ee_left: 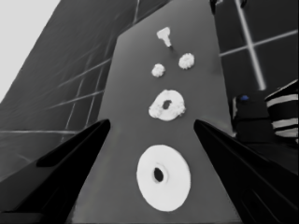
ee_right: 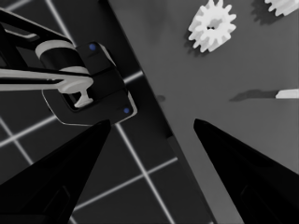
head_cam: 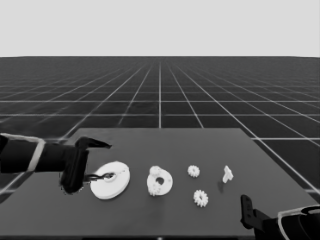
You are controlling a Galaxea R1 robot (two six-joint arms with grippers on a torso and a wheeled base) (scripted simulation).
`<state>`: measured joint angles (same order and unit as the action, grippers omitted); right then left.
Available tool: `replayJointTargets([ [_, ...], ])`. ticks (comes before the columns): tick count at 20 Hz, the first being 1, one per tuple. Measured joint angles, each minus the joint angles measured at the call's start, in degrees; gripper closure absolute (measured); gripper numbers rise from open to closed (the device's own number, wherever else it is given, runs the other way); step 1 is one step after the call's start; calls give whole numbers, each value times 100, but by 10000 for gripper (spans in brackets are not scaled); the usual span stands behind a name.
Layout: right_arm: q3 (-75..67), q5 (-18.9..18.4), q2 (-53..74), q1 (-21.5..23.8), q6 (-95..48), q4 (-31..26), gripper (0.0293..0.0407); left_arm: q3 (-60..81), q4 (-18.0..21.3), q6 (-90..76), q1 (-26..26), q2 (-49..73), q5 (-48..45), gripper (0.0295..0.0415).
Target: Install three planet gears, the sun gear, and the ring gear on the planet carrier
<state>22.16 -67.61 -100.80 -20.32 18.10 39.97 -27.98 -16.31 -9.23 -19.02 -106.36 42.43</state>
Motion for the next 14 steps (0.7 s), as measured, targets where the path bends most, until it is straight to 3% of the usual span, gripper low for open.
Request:
replayJointTargets([
  [5,0,0,0,0,0,0,315,377,-135,-1010,-53,543,-341,326],
  [6,1037,-1927,-1663,2147,2738,-2628,302,388,-140,-1042,-55,559,-352,326],
  [7,2853,-2044,-3089,3196,3907,-3677,307,395,-142,-1061,-56,568,-358,326],
  [10,5902,-2247,-4572,3301,4225,-4060,314,403,-145,-1082,-58,578,-365,326],
  [14,6845,-2321,-5000,3280,4148,-4111,315,404,-146,-1086,-58,581,-367,326],
])
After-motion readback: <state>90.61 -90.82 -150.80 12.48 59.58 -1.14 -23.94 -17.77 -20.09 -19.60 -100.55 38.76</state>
